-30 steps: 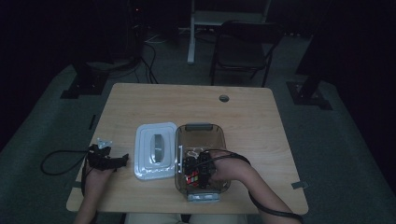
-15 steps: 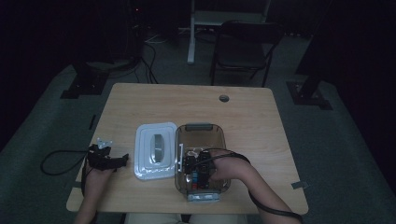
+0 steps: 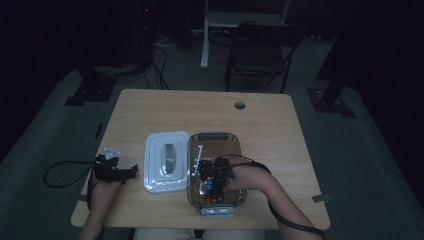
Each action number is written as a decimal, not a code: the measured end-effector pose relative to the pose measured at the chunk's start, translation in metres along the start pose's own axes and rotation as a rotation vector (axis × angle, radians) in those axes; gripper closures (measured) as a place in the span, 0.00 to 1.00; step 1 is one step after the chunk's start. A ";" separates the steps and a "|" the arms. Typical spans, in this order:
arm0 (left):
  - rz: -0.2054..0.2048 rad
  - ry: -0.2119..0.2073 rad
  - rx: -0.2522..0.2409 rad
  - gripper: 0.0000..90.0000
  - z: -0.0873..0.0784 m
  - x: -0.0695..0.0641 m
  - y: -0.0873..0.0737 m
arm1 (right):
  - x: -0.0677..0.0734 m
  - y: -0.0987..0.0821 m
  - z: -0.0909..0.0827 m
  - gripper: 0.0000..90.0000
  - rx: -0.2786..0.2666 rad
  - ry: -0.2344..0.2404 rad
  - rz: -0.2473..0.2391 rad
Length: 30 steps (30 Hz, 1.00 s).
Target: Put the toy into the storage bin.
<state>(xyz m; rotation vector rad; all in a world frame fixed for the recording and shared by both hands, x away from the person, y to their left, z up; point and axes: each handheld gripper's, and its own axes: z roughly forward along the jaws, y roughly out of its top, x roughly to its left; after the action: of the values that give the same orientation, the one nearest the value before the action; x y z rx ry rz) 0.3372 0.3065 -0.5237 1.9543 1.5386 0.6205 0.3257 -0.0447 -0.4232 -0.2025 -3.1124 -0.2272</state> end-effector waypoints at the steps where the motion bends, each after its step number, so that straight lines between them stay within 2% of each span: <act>1: 0.000 0.000 0.000 0.01 0.000 0.000 0.000 | 0.000 -0.001 -0.001 0.33 -0.010 0.000 0.006; 7: 0.000 0.000 0.000 0.01 0.000 0.000 0.000 | -0.004 -0.011 -0.011 0.32 -0.107 0.014 0.042; 11: 0.000 0.000 0.000 0.01 0.000 0.000 0.000 | -0.006 -0.020 -0.018 0.30 -0.187 0.001 0.077; 13: 0.000 0.000 0.000 0.01 0.000 0.000 0.000 | -0.006 -0.021 -0.019 0.29 -0.202 -0.001 0.088; 14: -0.001 0.000 0.000 0.01 0.000 0.000 0.000 | -0.007 -0.027 -0.023 0.26 -0.243 -0.010 0.109; 18: 0.000 0.000 0.000 0.01 0.000 0.000 0.000 | -0.009 -0.037 -0.027 0.23 -0.326 -0.038 0.157; 23: 0.002 -0.002 0.000 0.01 0.000 0.000 0.000 | -0.007 -0.046 -0.031 0.19 -0.435 -0.071 0.184; 30: 0.002 -0.002 0.000 0.01 0.000 0.000 0.000 | -0.009 -0.060 -0.035 0.15 -0.552 -0.103 0.251</act>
<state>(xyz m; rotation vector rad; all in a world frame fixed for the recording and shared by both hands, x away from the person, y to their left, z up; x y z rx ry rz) 0.3372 0.3064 -0.5237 1.9559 1.5354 0.6192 0.3268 -0.1100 -0.3971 -0.6185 -2.9941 -1.0911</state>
